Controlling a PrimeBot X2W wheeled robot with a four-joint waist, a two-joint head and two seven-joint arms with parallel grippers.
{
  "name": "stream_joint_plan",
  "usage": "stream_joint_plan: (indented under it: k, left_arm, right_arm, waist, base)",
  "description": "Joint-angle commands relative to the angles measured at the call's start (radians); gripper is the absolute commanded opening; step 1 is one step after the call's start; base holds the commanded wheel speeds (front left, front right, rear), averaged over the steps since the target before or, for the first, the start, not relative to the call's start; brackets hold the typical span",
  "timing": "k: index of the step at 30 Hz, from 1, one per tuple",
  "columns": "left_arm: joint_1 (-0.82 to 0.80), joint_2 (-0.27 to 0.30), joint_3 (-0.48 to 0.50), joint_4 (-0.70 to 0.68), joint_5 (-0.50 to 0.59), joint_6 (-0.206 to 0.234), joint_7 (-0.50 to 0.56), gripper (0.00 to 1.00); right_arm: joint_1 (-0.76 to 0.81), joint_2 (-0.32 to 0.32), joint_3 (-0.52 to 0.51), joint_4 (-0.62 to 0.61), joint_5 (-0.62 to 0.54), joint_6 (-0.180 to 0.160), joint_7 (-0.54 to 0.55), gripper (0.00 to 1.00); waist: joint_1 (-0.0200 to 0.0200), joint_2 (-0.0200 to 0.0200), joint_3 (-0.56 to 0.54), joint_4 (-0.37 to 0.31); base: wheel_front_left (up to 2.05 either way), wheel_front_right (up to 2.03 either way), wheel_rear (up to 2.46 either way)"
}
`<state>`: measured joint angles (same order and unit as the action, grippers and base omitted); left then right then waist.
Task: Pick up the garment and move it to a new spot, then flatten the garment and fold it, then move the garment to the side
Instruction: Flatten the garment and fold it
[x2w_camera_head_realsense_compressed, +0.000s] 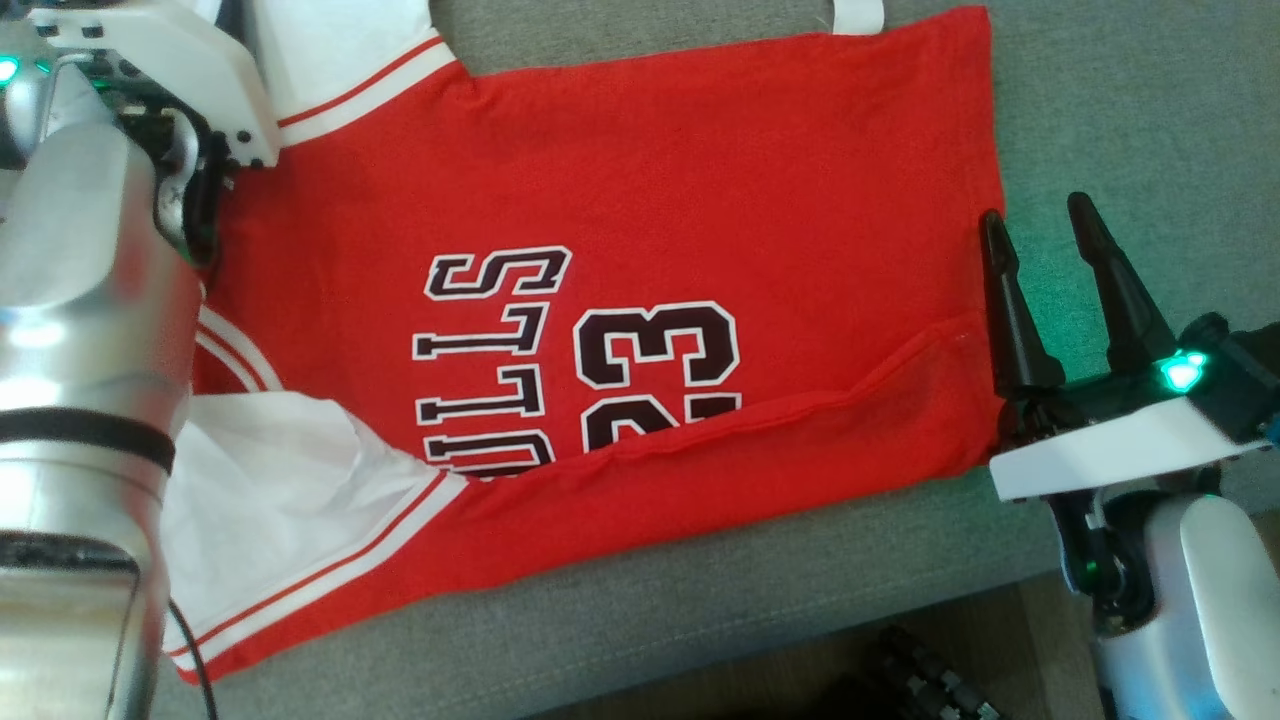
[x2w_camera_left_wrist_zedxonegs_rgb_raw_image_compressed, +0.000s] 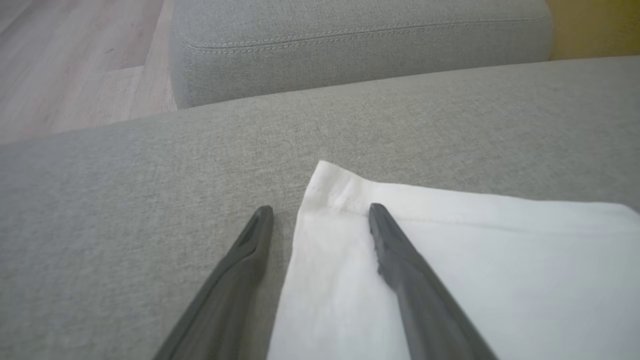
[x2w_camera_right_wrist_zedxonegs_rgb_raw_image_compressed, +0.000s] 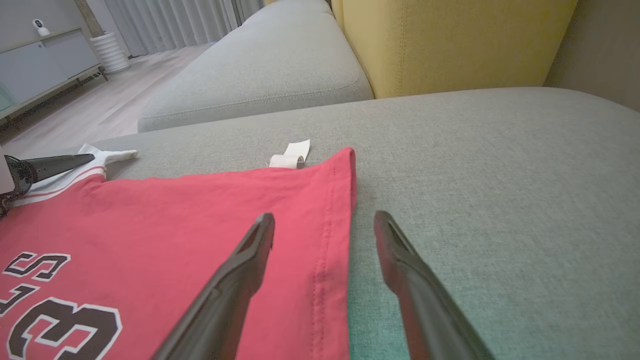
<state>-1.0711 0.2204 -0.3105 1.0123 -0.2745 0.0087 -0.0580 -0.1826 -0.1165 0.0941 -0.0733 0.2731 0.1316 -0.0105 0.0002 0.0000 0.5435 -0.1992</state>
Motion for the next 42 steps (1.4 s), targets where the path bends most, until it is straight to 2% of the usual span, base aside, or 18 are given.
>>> stream_joint_plan:
  k: [1,6,7,8,9,13,21,26,37,38,39,40,41,42]
  left_arm:
    - [-0.037,0.034,0.019,0.017,0.0,-0.003,-0.01,1.0]
    - [-0.067,0.019,0.016,0.129,-0.017,-0.033,-0.01,1.0]
    - [-0.074,0.015,0.01,0.145,-0.016,-0.045,-0.007,0.69]
    - [-0.08,0.009,0.005,0.157,-0.015,-0.052,-0.009,0.22]
    - [-0.086,0.004,-0.004,0.168,-0.011,-0.059,-0.01,0.0]
    - [-0.104,-0.01,-0.038,0.196,0.011,-0.077,-0.036,0.0]
    - [-0.133,-0.014,-0.057,0.225,0.018,-0.068,-0.124,0.0]
    - [-0.159,-0.033,-0.066,0.234,0.014,-0.072,-0.147,0.0]
    - [-0.189,-0.074,-0.079,0.242,0.003,-0.085,-0.185,0.0]
    - [-0.19,-0.074,-0.08,0.242,0.001,-0.086,-0.188,0.0]
    - [-0.191,-0.074,-0.079,0.241,-0.001,-0.087,-0.19,0.0]
    - [-0.192,-0.076,-0.078,0.24,-0.004,-0.088,-0.193,0.0]
    - [-0.191,-0.077,-0.076,0.236,-0.007,-0.088,-0.195,0.0]
    - [-0.192,-0.077,-0.075,0.231,-0.009,-0.088,-0.198,0.0]
  right_arm:
    - [-0.004,-0.005,0.021,-0.024,0.009,-0.001,-0.009,1.0]
    - [-0.009,-0.005,0.021,-0.021,0.012,-0.001,-0.009,1.0]
    - [-0.011,-0.006,0.018,-0.02,0.013,-0.001,-0.008,1.0]
    - [-0.013,-0.008,0.015,-0.019,0.014,-0.001,-0.006,1.0]
    - [-0.016,-0.01,0.011,-0.018,0.014,-0.001,-0.005,1.0]
    - [-0.027,-0.016,-0.005,-0.003,0.015,-0.001,0.003,1.0]
    - [-0.13,-0.066,-0.006,0.078,0.045,-0.001,0.05,1.0]
    - [-0.266,-0.116,0.014,0.201,0.083,-0.001,0.073,1.0]
    - [-0.459,-0.165,0.075,0.481,0.18,-0.001,0.142,1.0]
    - [-0.468,-0.169,0.079,0.501,0.189,-0.001,0.153,0.95]
    - [-0.477,-0.175,0.084,0.516,0.195,-0.001,0.158,0.53]
    - [-0.484,-0.178,0.087,0.529,0.206,-0.001,0.165,0.2]
    - [-0.491,-0.182,0.091,0.538,0.214,-0.001,0.169,0.0]
    - [-0.497,-0.187,0.096,0.539,0.221,-0.001,0.164,0.0]
  waist:
    - [-0.0002,0.0,0.004,-0.004]
    - [-0.0002,0.0,0.014,-0.003]
    - [-0.0002,0.0,0.015,-0.002]
    - [-0.0002,0.0,0.016,0.0]
    - [-0.0002,0.0,0.015,0.003]
    - [-0.0002,0.0,0.005,0.013]
    - [-0.0002,0.0,-0.015,0.022]
    - [-0.0002,0.0,-0.016,0.052]
    - [-0.0002,0.0,-0.011,0.107]
    - [-0.0002,0.0,-0.011,0.11]
    - [-0.0002,0.0,-0.011,0.113]
    - [-0.0002,0.0,-0.012,0.116]
    - [-0.0002,0.0,-0.014,0.119]
    - [-0.0002,0.0,-0.015,0.123]
  base:
    - [0.0,0.0,0.0]
    - [0.0,0.0,0.0]
    - [0.0,0.0,0.0]
    - [0.0,0.0,0.0]
    - [0.0,0.0,0.0]
    - [0.0,0.0,0.0]
    - [0.0,0.0,0.0]
    - [0.0,0.0,0.0]
    - [0.0,0.0,0.0]
    - [0.0,0.0,0.0]
    - [0.0,0.0,0.0]
    - [0.0,0.0,0.0]
    - [0.0,0.0,0.0]
    - [0.0,0.0,0.0]
